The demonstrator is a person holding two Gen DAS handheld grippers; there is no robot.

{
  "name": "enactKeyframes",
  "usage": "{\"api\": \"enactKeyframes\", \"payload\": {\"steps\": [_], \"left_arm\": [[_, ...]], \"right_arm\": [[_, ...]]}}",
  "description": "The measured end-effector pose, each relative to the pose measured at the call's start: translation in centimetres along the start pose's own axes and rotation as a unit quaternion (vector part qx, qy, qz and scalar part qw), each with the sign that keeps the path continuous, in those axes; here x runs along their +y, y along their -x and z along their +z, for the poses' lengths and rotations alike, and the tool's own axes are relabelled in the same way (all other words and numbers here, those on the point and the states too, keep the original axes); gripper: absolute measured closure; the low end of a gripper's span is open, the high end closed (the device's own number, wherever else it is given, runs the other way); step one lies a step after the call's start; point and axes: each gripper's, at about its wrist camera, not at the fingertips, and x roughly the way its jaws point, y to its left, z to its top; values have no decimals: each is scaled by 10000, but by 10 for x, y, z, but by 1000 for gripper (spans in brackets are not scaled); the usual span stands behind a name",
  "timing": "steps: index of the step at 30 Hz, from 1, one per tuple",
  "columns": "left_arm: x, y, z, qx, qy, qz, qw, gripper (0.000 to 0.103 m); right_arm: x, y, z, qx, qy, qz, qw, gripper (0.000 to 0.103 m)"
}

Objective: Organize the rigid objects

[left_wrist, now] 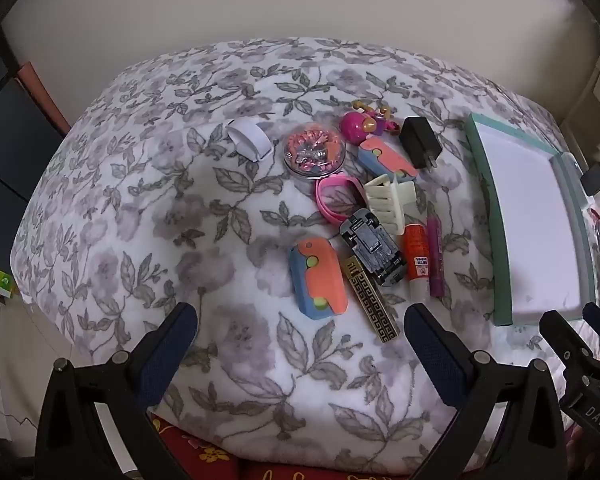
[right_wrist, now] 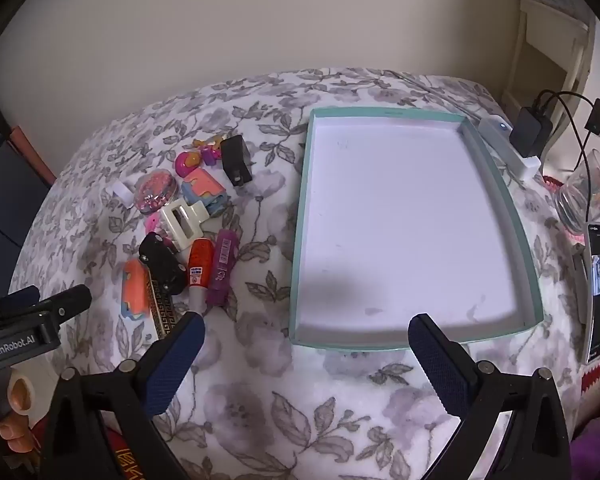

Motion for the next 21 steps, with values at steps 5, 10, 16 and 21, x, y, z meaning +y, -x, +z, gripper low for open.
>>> {"api": "enactKeyframes", "payload": {"steps": [5, 10, 16, 21], "left_arm": [[0, 0, -1, -7, -10, -5, 10000, 0], [4, -1, -2, -32, -51, 24, 10000, 0], [-1, 3, 0, -67, -73, 83, 9999, 0], [-2, 3, 0, -81, -101, 73, 9999, 0]], "right_arm": [[3, -1, 0, 33, 40, -84, 10000, 0], [4, -1, 0, 38, 67, -80, 9999, 0], [4, -3, -1, 29, 132, -132, 9998, 0], [8, -2, 0, 33, 230, -225, 9995, 0]]}}
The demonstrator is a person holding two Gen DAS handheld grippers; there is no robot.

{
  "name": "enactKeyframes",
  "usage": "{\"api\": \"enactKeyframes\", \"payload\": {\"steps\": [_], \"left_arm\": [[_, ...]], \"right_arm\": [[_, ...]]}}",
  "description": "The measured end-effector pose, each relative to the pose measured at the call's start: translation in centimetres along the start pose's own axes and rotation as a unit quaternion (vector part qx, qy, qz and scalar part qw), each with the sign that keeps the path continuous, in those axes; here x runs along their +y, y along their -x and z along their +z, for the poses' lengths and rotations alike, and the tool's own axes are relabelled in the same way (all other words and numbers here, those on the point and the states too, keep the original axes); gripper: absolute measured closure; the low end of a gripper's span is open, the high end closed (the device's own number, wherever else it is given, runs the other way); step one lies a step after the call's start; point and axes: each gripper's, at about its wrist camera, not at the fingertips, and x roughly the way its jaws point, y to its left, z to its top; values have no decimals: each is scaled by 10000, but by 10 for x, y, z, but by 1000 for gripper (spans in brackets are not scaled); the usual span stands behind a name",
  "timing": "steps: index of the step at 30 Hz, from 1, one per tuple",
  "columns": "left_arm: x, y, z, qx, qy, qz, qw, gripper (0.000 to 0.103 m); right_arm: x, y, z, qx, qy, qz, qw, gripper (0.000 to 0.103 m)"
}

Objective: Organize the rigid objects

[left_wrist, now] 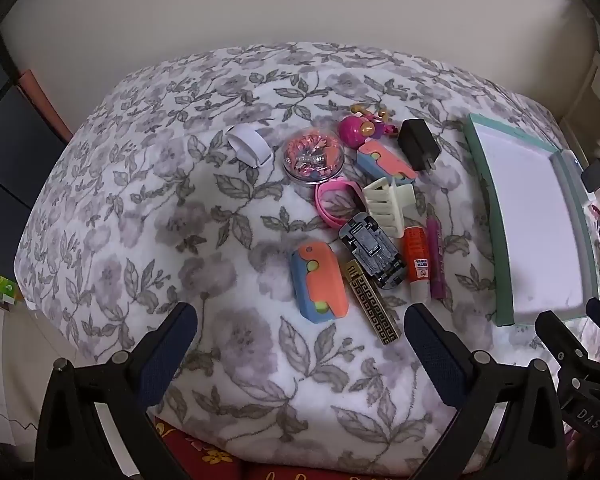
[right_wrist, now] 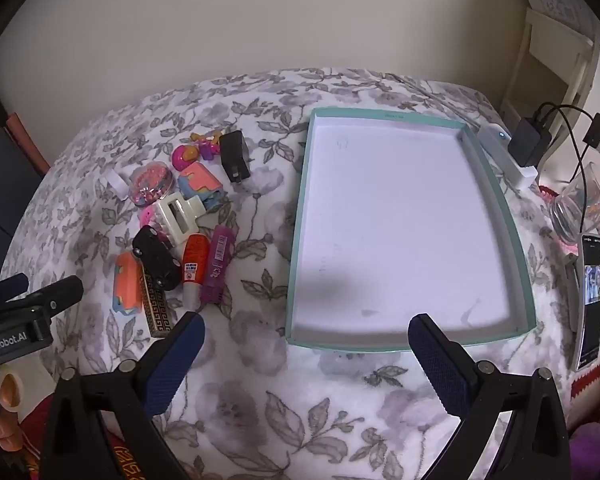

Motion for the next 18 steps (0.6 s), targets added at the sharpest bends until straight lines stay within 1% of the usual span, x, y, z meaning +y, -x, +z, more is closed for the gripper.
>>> {"api": "enactKeyframes", "payload": {"steps": [18], "left_arm": [[0, -1, 0, 10, -1, 0, 10000, 0]], "right_arm": [[3, -1, 0, 29, 98, -59, 9999, 0]]}}
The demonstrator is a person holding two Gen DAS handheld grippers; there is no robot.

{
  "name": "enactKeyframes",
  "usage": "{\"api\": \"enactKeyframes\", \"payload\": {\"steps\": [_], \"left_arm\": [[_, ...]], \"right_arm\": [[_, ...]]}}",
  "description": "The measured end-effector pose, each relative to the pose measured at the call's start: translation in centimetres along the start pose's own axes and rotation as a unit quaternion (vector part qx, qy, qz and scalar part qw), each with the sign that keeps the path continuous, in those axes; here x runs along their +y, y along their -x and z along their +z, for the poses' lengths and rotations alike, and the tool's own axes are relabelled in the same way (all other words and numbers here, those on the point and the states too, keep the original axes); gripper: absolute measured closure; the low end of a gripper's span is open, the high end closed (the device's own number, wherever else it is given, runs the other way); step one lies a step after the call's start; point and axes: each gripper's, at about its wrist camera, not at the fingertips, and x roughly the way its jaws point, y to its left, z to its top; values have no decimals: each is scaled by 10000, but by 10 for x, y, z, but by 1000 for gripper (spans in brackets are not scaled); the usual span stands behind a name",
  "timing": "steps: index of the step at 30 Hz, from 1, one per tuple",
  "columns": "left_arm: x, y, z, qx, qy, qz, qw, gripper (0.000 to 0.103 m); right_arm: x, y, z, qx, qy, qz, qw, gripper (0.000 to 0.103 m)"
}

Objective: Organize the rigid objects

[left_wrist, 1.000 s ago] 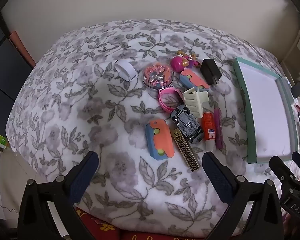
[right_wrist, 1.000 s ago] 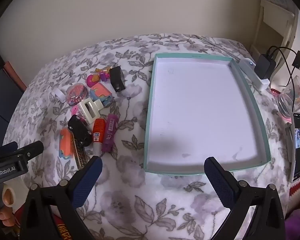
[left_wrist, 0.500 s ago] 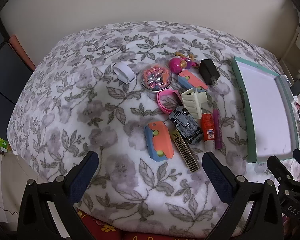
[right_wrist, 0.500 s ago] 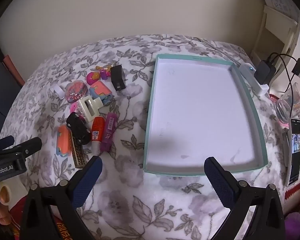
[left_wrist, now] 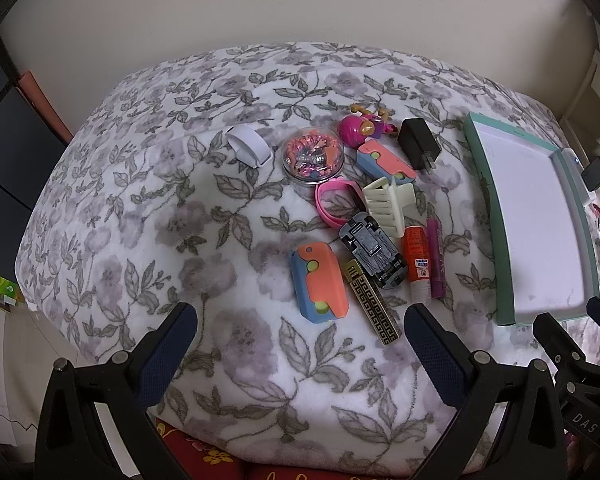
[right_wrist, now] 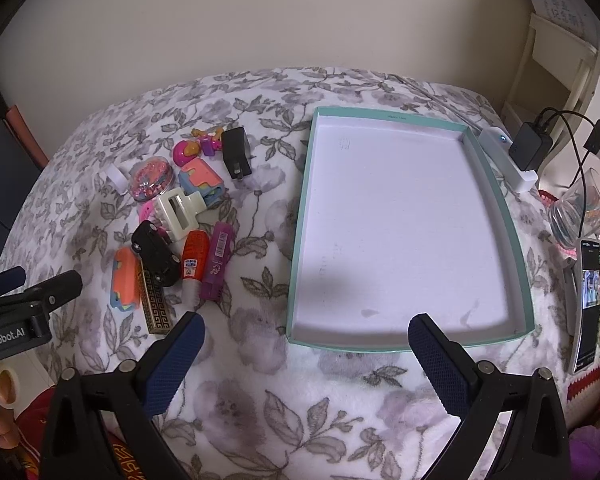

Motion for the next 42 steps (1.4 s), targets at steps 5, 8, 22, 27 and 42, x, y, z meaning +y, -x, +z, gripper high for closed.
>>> {"api": "enactKeyframes", "payload": {"steps": [5, 8, 22, 27, 42], "left_arm": [[0, 0, 0, -1, 5, 0, 10000, 0], [0, 0, 1, -4, 3, -5, 10000, 0], [-1, 0, 0, -3, -1, 2, 10000, 0], [1, 1, 1, -1, 34, -35, 10000, 0], [42, -24, 45, 472, 830, 51, 9954, 0]], "right_arm": [[0, -1, -1, 18, 9, -6, 10000, 0], [1, -1, -1, 31, 15, -14, 10000, 0], [3, -2, 0, 47, 27, -29, 10000, 0], [3, -3, 0, 78, 38, -35, 10000, 0], [56, -7, 60, 129, 387, 216, 9989, 0]]}}
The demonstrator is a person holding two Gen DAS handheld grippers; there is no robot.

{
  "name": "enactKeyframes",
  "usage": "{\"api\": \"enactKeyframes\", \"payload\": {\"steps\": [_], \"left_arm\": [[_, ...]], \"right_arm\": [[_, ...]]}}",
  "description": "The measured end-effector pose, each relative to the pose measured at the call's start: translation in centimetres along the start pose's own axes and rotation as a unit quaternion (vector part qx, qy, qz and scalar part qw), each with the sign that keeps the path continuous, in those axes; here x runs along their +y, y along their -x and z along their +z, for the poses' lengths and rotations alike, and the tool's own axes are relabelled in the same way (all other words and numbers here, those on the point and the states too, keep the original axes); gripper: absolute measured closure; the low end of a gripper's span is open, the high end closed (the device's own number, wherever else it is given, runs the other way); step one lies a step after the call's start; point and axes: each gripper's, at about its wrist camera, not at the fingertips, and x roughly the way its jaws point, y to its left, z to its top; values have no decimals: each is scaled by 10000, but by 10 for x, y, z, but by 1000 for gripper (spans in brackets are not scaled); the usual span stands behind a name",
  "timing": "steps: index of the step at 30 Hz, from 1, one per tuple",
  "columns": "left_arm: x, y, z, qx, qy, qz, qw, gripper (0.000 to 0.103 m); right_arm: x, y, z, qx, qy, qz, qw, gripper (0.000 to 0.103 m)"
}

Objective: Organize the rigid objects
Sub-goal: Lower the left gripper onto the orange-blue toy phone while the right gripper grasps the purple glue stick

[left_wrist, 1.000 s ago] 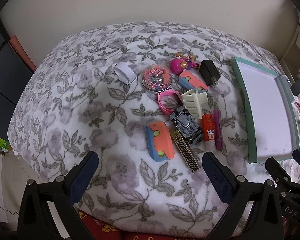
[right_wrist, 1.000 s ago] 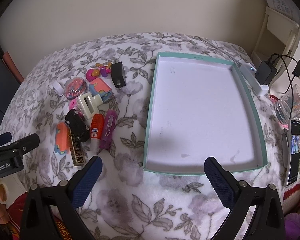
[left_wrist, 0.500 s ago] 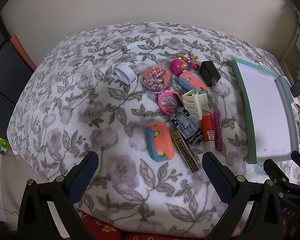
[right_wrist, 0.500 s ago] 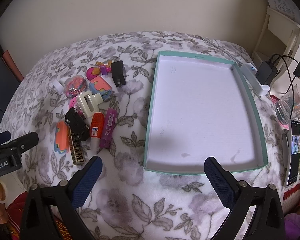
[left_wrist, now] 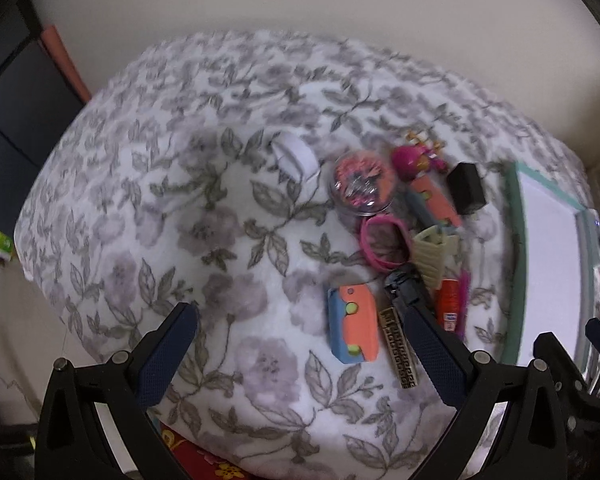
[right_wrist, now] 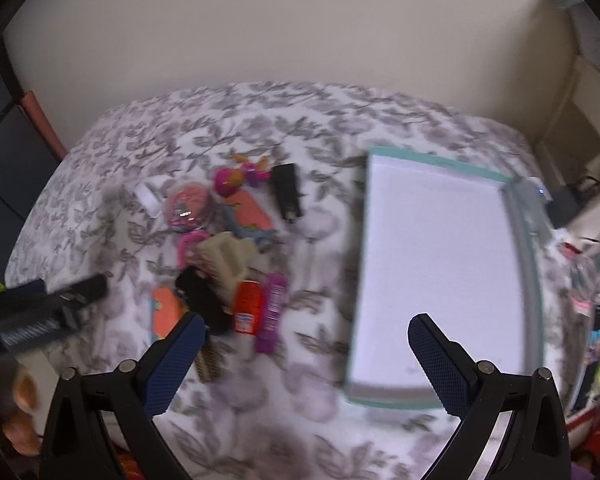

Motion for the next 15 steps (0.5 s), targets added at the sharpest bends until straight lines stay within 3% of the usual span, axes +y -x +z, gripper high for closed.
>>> {"api": "enactKeyframes", "payload": {"steps": [5, 14, 15], "left_arm": [[-2, -32, 3, 518, 245, 101, 9983, 4], [-15, -61, 7, 916, 509, 223, 9942, 9], [-17, -63, 8, 952, 501, 254, 9939, 14]], "right_arm": [[20, -34, 6, 318, 20, 32, 9995, 2], [7, -77, 9, 724, -335, -78, 9968, 28], [5, -80, 9, 756, -384, -48, 9964, 29]]}}
